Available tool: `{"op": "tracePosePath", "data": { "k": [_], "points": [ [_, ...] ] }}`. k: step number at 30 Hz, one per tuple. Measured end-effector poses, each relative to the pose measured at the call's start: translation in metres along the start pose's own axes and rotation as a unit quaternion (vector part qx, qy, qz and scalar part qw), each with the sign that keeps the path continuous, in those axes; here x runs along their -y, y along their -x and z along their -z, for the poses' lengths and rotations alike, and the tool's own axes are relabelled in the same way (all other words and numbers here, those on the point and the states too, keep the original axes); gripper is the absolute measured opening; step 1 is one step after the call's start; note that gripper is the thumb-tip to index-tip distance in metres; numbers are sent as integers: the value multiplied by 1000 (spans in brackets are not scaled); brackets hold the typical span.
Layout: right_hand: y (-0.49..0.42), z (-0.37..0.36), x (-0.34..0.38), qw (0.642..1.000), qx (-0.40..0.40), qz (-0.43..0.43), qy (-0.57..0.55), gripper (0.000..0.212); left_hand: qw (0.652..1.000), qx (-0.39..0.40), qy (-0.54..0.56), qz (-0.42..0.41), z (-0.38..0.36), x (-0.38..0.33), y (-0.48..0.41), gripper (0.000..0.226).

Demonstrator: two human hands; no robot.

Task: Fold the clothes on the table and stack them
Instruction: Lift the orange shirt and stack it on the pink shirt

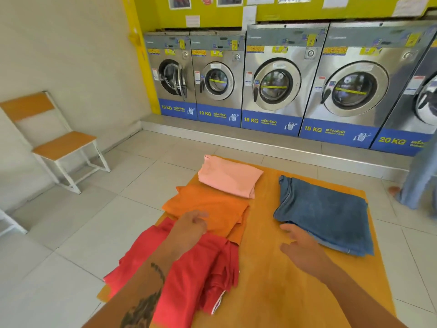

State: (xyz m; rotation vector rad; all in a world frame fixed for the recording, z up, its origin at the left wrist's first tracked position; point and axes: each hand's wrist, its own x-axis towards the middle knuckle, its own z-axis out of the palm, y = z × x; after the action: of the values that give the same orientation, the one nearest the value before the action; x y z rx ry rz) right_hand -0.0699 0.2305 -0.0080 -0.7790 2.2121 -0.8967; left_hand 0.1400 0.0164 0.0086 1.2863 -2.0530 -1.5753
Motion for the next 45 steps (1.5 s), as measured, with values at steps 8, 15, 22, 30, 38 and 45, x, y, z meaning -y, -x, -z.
{"op": "tracePosePath", "data": {
  "k": [8,15,22,30,38,45],
  "points": [
    [-49,-71,56,983,-31,-127,-128,47,998,56,0,-39,85,32,-81,27],
    [-81,-124,85,963,-74,-187,-182,62,995,60,-45,-60,130,59,-153,31],
    [-107,-141,91,949,-126,-234,-168,72,991,90,-78,-61,125,70,-195,46],
    [-127,-146,103,934,-128,-233,-240,69,979,151,-132,-26,97,60,-226,64],
    [-158,-163,107,956,-110,-177,-207,51,975,193,-108,-15,86,54,-233,54],
    [-162,-161,109,967,-136,-132,-170,50,970,180,-137,-92,69,58,-220,53]
  ]
}}
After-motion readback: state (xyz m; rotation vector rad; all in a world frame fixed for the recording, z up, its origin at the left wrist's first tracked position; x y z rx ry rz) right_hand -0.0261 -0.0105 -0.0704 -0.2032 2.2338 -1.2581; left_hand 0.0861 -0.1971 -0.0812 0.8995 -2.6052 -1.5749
